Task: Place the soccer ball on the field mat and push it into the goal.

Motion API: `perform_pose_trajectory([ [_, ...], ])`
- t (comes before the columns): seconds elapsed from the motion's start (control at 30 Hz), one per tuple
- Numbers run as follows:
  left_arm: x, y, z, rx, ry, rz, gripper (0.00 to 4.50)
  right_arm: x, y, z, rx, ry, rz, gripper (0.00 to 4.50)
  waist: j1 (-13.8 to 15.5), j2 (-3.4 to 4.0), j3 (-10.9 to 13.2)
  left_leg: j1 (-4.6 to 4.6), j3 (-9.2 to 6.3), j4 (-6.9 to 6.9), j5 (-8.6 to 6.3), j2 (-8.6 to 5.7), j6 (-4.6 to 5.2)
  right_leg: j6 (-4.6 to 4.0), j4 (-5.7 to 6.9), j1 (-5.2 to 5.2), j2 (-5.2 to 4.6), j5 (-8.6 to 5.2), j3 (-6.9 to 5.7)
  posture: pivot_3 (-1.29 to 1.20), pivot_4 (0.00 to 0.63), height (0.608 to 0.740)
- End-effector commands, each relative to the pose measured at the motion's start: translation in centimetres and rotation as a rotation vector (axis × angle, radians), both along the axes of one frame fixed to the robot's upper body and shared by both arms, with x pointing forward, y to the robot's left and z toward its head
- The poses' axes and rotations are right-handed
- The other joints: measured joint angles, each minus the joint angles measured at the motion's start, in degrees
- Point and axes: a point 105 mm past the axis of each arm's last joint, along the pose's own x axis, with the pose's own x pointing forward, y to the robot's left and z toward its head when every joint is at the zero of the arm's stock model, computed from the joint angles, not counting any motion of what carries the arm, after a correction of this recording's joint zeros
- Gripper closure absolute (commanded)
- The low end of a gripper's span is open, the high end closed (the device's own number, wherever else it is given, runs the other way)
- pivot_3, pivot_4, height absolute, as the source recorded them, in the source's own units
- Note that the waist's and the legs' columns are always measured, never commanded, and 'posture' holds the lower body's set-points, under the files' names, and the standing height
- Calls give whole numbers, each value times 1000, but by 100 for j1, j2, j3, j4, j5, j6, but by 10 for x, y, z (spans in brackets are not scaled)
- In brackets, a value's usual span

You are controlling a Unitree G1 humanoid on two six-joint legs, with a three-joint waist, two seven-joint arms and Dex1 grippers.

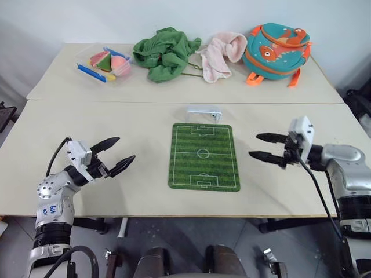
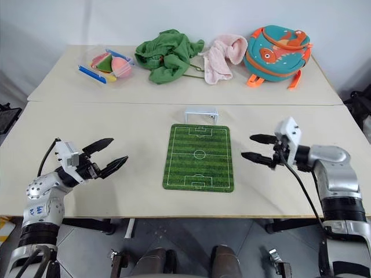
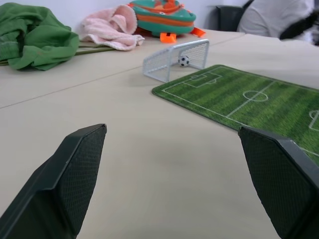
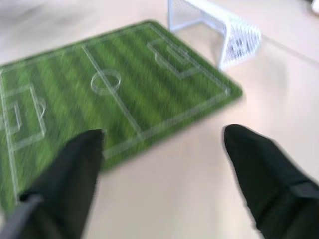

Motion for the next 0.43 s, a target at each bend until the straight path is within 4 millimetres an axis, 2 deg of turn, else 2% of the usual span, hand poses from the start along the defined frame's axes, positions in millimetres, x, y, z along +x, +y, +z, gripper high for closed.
perform_pose_trajectory([
  [0.03,-1,0,16,-4,-66,-4,0,-5,-19,14,19,-65,-30,25,-4,0,0,2,1,0,0,0,0,0,0,0,0,0,1,0,150,740],
  [0.2,0,5,17,-22,-54,33,0,-16,-29,7,18,-42,-66,25,12,1,0,4,0,0,0,3,0,0,1,1,1,0,2,0,150,740],
  [0.43,-5,9,14,-38,-27,46,0,-19,-22,0,54,-70,-147,25,18,1,1,3,-2,2,0,2,0,0,1,2,0,0,2,0,150,740],
])
